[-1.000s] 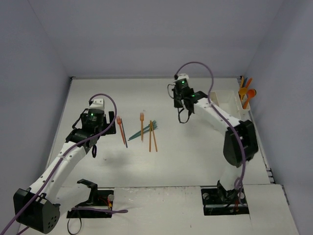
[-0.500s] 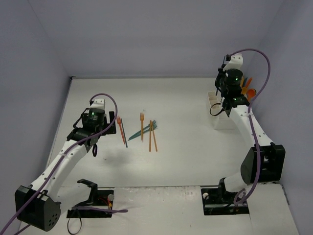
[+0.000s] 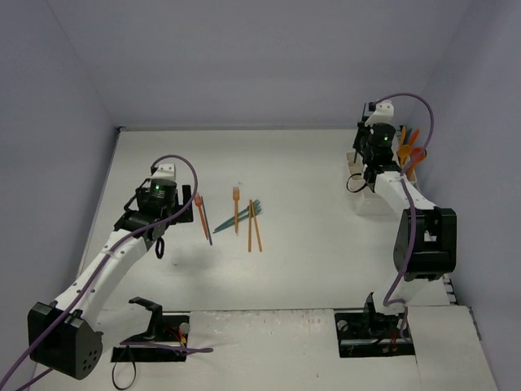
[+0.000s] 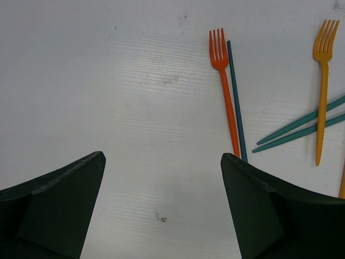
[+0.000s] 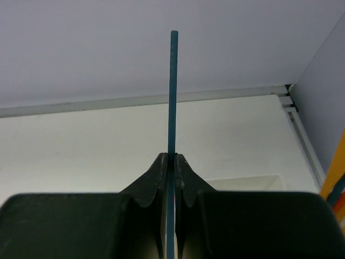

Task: Sort the eating utensils into containers

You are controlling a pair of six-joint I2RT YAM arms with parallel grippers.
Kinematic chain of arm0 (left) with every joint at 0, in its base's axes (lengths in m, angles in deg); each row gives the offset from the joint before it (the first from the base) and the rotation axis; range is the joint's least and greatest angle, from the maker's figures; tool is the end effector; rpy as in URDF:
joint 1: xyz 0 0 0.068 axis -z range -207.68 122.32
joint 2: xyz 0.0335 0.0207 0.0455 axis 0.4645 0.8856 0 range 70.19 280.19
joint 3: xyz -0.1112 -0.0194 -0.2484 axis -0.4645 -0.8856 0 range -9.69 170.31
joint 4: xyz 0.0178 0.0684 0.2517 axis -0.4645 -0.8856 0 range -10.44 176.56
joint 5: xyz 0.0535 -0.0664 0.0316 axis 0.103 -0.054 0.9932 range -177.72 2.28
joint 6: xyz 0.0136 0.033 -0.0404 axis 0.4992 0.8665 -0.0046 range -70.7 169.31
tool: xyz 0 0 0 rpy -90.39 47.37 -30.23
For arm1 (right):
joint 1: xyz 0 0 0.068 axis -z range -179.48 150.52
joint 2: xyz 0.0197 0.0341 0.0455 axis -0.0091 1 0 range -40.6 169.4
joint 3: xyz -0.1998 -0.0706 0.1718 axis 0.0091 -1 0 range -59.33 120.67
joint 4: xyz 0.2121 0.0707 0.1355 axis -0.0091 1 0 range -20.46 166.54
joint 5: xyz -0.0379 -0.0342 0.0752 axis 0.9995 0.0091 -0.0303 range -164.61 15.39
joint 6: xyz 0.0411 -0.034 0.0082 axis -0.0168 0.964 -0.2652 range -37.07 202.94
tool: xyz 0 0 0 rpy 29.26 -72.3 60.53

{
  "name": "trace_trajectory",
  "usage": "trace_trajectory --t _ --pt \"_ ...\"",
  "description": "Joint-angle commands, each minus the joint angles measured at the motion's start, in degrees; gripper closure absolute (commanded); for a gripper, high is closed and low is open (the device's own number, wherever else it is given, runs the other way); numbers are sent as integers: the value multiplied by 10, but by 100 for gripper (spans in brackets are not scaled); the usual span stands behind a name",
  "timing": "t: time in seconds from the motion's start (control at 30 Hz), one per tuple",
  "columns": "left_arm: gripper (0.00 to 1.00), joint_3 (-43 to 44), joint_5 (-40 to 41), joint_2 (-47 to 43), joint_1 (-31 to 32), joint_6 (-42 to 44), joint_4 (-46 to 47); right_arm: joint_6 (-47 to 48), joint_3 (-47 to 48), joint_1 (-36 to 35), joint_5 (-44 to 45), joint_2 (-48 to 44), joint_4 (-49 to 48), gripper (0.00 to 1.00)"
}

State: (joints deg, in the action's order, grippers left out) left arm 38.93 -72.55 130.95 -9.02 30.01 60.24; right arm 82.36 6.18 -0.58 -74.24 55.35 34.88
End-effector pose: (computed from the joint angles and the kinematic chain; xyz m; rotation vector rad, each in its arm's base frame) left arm 0.2190 -0.0642 0.2836 -0.1544 2.2101 -0.0687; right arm 0.3983 0.0075 0.3117 -0.0018 1.4973 0.0188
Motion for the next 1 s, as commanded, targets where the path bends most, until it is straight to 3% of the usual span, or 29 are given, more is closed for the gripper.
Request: trace_trajectory --t 0.0,0.13,0.3,0.47,0.7,0.97 --pt "13 9 14 1 -4 10 25 -12 -21 1 -21 -7 -80 100" --pt "13 9 12 1 -4 10 28 -12 -52 0 -20 -22 -83 99" --pt "13 10 5 -2 -4 8 28 -14 -80 -1 -23 -57 -79 77" --pt "13 10 -1 -6 -4 6 29 -15 -79 -12 -32 -121 -38 64" --pt "13 13 -18 -7 -4 1 27 -28 -17 -91 -15 -188 161 55" --pt "13 18 -34 0 -6 -5 26 -158 25 -251 36 -159 361 55"
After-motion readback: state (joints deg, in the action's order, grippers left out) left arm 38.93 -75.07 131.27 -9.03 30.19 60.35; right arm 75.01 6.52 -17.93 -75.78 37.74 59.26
